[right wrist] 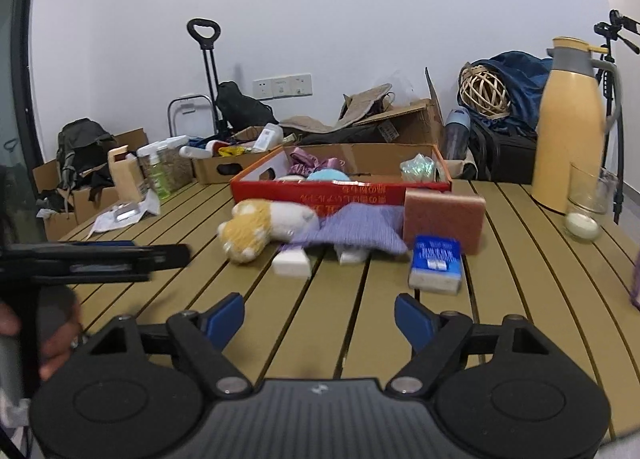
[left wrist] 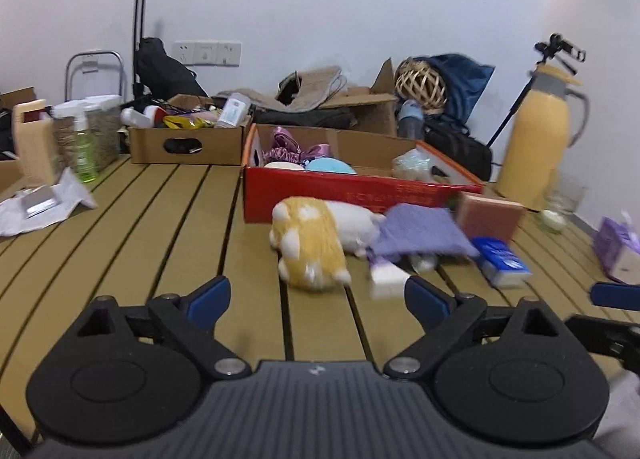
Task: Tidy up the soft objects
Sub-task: 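Grasp the yellow-white plush sheep with both grippers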
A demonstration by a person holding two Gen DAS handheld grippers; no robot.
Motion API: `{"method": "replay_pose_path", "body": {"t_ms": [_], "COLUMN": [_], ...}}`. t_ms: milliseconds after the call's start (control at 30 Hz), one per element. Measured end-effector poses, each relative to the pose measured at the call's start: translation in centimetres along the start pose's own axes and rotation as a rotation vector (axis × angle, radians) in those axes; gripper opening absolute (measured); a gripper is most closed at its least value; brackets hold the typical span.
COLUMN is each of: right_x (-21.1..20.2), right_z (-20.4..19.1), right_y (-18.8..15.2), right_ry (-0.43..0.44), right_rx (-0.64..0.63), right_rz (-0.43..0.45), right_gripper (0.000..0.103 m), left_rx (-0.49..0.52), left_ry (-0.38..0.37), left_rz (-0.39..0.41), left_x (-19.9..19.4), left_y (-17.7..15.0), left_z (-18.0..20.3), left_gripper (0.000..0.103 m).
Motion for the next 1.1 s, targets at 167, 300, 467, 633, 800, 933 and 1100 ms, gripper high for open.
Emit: {"method": "replay_pose_path", "body": {"t_ms": [167, 300, 467, 633, 800, 933, 1100], "right_x": [4.3, 7.4, 9.7, 9.6, 7.1, 5.2, 4.4], "right_z": [0.2, 0.7, 1.2, 1.1, 1.7, 2.4, 2.7], "right_y": [1.9, 2.4, 1.5, 0.7, 1.3, 0.6, -2.0], "right_ry": [0.004, 0.005, 0.035, 0.047, 0.034, 0.041, 0.047], "right_rx": [-0.017, 0.006, 0.060, 0.060, 0.081, 0.110, 0.132], "right_rz": [-0.010, -0.021, -0.029, -0.024, 0.031, 0.012, -0.055], "right_gripper": [0.080, 0.079, 0.077, 0.077, 0.077, 0.077, 0.073], "left_rx": [-0.027, -0.039, -0.091, -0.140, -0.104, -0.074, -0.003], "left_ry": [-0.002, -0.046, -0.058, -0.031, -0.196, -0.246, -0.188], "left_rz": [-0.037, -0.057, -0.045, 0.023, 0.092, 0.021, -0.023], "left_x": [6.1, 8.4, 8.0, 4.3, 0.1, -1.2, -1.6], "left_y": [0.9, 0.8, -0.1, -0.6, -1.2, -3.0, -5.0], "left_z": [-0.8, -0.9, -3.1, -4.7, -1.5, 1.7, 4.3], "left_gripper": [0.086, 0.070, 0.049, 0.046, 0.045, 0.046, 0.047]}}
Point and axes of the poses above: each gripper's, at about its wrist camera, not at the fingertips, and x roughly the way its jaws point, z to its right, y to its top, the point moved 2 cm from there along x, roughly the way its jaws point, and after that the axes turned 10 degrees about x, right-handed, at the moved point
